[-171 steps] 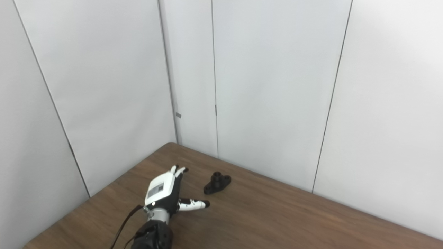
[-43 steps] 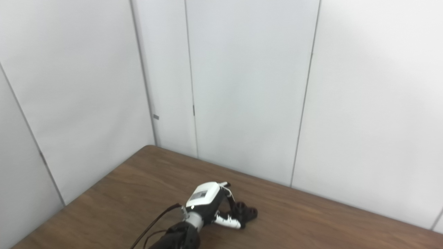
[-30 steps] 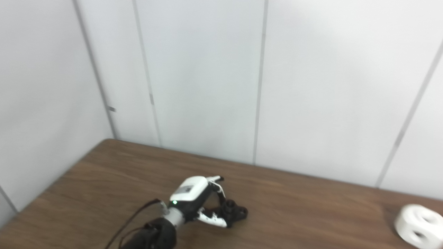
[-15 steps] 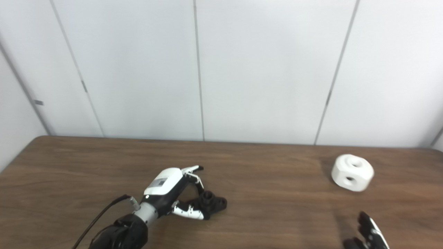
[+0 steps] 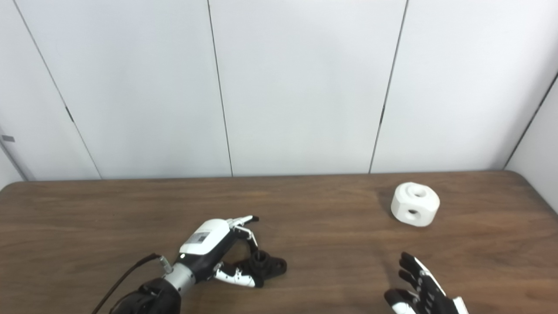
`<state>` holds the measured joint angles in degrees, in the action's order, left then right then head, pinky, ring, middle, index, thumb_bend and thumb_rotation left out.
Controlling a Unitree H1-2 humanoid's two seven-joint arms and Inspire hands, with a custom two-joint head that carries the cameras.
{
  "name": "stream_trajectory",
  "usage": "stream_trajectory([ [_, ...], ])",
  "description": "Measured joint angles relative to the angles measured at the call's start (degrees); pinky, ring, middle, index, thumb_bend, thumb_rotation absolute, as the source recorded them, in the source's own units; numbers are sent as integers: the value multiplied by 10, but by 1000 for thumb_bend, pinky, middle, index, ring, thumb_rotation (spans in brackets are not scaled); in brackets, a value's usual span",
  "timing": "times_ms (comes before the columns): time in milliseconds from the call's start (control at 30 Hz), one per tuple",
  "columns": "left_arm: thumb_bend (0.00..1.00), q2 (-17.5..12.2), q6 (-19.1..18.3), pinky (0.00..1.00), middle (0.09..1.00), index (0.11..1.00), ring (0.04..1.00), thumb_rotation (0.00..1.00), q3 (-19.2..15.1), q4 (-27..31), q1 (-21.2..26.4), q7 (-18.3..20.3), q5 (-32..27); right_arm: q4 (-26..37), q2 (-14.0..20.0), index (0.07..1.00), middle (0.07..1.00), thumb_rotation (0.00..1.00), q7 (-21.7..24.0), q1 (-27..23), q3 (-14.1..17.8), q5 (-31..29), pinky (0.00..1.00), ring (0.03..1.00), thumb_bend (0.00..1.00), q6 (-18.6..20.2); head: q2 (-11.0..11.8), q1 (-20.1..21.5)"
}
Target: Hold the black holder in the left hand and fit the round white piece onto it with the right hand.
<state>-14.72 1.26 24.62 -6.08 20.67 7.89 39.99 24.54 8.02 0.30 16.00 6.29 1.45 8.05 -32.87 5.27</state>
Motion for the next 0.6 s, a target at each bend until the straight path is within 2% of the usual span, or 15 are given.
stream_trajectory([
  [600, 516, 5, 28, 913, 931, 481, 927, 46, 1, -2, -12, 9, -17, 33, -2, 871, 880, 612, -13, -3, -16, 13, 718, 871, 703, 11, -6, 11],
])
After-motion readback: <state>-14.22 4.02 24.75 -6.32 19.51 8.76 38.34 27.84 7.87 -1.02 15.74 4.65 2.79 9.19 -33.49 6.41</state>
